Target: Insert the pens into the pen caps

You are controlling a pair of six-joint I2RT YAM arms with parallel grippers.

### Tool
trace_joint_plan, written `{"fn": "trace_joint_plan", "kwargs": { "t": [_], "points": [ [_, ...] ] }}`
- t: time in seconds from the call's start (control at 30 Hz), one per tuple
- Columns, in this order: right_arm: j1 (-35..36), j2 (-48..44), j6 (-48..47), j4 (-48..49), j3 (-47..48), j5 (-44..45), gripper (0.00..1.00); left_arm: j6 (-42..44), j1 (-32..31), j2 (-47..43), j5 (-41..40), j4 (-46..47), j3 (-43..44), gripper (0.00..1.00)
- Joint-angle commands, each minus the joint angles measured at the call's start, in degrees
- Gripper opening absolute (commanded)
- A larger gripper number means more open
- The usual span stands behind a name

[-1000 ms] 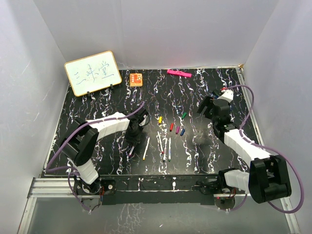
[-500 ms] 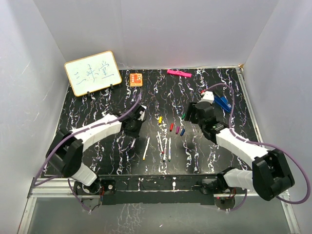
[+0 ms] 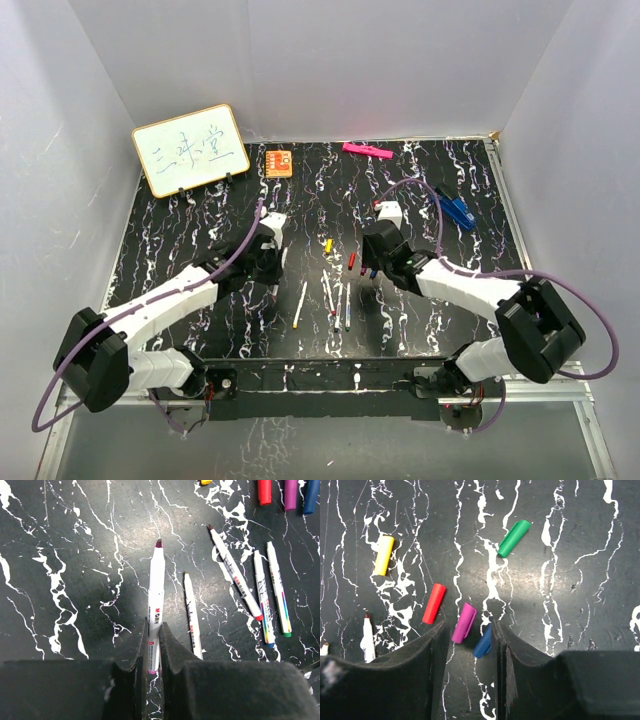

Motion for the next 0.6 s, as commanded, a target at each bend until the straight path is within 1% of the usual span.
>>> {"fn": "trace_joint_plan", "kwargs": {
  "t": [0.0,0.17,0.43,0.57],
  "points": [
    [1.60,1.92,1.30,-0.11,3.76,2.50,0.34,1.14,-0.30,-1.69,3.61,5.68,-1.73,0.00],
    [2.50,5.12,2.74,-0.56,4.91,2.06,0.32,1.43,-0.29,-2.83,5.57,8.29,-3.50,0.00],
    [3.67,10.36,4.55,-2.75,7.41,2.89,0.32,1.96,-0.22,-4.10,6.59,8.15,-4.02,0.00],
    [4.18,11.54,4.87,-3.18,8.13,3.88,0.32,1.61,-0.24,-4.45,6.52,8.25,-4.61,0.00]
  ]
}}
